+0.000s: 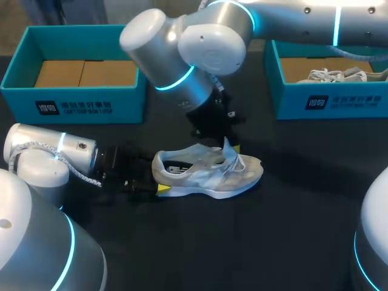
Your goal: Take the shoe out of the shoebox, open the shoe tongue, remove and reinsert the insole, then place the shoe into the shoebox
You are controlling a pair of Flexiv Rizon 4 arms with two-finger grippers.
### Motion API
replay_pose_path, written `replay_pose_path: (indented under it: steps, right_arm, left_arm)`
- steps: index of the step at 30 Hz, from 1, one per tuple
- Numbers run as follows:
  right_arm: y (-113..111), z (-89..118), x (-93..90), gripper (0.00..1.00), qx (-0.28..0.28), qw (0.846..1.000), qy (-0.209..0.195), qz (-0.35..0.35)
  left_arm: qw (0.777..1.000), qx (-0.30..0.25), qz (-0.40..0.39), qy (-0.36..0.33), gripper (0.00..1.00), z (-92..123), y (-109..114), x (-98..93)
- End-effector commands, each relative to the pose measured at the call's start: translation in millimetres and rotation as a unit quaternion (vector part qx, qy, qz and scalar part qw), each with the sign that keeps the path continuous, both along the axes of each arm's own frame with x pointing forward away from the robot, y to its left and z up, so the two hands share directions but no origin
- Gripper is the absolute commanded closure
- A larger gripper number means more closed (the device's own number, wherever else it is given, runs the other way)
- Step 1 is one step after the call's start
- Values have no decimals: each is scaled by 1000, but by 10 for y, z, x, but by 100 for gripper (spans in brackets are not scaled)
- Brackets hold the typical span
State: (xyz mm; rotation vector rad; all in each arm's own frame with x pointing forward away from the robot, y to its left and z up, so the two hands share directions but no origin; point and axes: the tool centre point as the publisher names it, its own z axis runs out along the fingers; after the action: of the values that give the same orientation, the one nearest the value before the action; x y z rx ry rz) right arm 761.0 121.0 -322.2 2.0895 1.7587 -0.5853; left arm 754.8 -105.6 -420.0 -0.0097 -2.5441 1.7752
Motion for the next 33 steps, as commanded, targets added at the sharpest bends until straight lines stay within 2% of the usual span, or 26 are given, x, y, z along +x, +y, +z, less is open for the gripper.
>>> replay_pose_path:
  steps: [1,5,6,9,12,13,15,16,17,20,26,33]
  right_arm:
    - [-220,9,2,100,13,1000,0,0]
    - [-362,-45,4,100,13,1000,11,4]
    - [-388,-67,4,87,14,1000,12,5]
    - [-448,-131,1,77,16,1000,16,4]
    - [-496,-189,5,55,19,1000,18,4]
    - [-505,-204,11,52,19,1000,21,6]
    - [-533,-242,17,35,18,1000,25,6]
    - [-551,-266,19,20,20,999,27,7]
    - [-570,-296,21,12,20,999,29,6]
    - [-598,-331,25,2,22,999,31,3]
    - [-604,-362,55,0,30,999,31,4]
    - [-504,-176,41,0,34,999,14,11]
  left_arm:
    - [1000,1,1,-1,100,-33,-12,-24]
    - [1000,1,1,-1,100,-33,-12,-24]
    - [1000,1,1,-1,100,-33,-12,-24]
    - [1000,1,1,-1,100,-33,-12,-24]
    - [1000,1,1,-1,100,-33,-12,-24]
    - [1000,1,1,-1,100,-33,-12,-24]
    - [1000,1,1,-1,100,-33,-12,-24]
    - [1000,1,1,-1,100,-33,-12,-24]
    - [1000,1,1,-1,100,-33,-12,-24]
    - [1000,1,1,-1,100,-33,-12,-24]
    - [1000,1,1,-1,100,-33,-12,-24]
    - [1000,1,1,-1,100,-33,-12,-24]
